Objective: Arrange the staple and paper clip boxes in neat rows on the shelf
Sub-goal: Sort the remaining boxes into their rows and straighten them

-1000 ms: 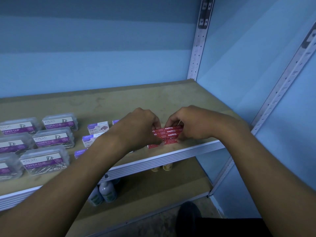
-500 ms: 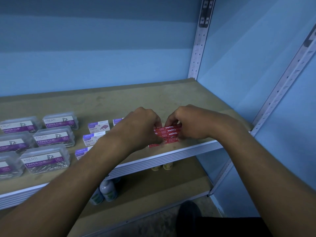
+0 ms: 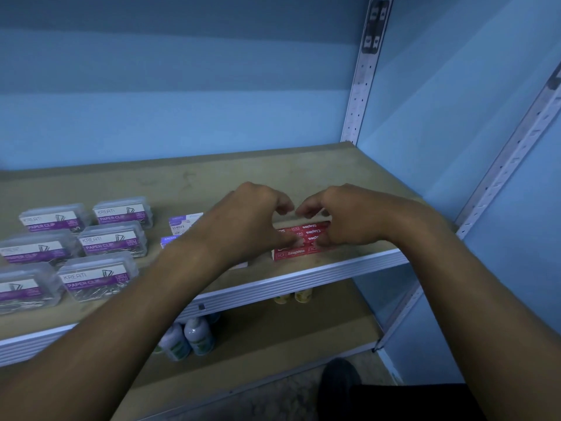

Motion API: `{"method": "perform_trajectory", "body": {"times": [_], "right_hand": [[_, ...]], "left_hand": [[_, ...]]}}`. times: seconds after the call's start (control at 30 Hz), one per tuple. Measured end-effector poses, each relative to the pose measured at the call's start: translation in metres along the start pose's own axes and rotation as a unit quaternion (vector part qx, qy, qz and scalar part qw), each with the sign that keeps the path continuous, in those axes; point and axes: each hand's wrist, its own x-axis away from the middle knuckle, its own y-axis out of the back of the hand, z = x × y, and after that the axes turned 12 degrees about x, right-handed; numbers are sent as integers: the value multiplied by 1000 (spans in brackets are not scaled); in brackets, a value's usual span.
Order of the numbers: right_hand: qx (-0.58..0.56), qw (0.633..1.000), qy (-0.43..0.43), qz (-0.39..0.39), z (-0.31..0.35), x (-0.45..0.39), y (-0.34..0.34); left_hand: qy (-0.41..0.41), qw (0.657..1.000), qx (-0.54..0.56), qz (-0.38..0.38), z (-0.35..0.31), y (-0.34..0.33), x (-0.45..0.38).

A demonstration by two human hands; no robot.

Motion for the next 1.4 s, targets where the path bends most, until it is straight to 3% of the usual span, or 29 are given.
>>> {"method": "perform_trajectory", "body": {"times": [0.13, 0.33, 0.6, 1.13, 1.4], "right_hand": [[-39, 997, 16, -59, 10, 2, 8], [-77, 982, 78, -155, 46, -15, 9], [-60, 982, 114, -135, 83, -46, -1], [-52, 988, 99, -107, 94, -70, -16], [-36, 988, 90, -117, 94, -67, -14]], "left_hand": [[-6, 999, -4, -43, 12, 27, 14], [37, 998, -49, -19, 52, 53, 45], [62, 997, -48, -22, 88, 61, 68], [77, 995, -62, 9, 93, 48, 61], [92, 994, -45, -26, 88, 57, 69]]}}
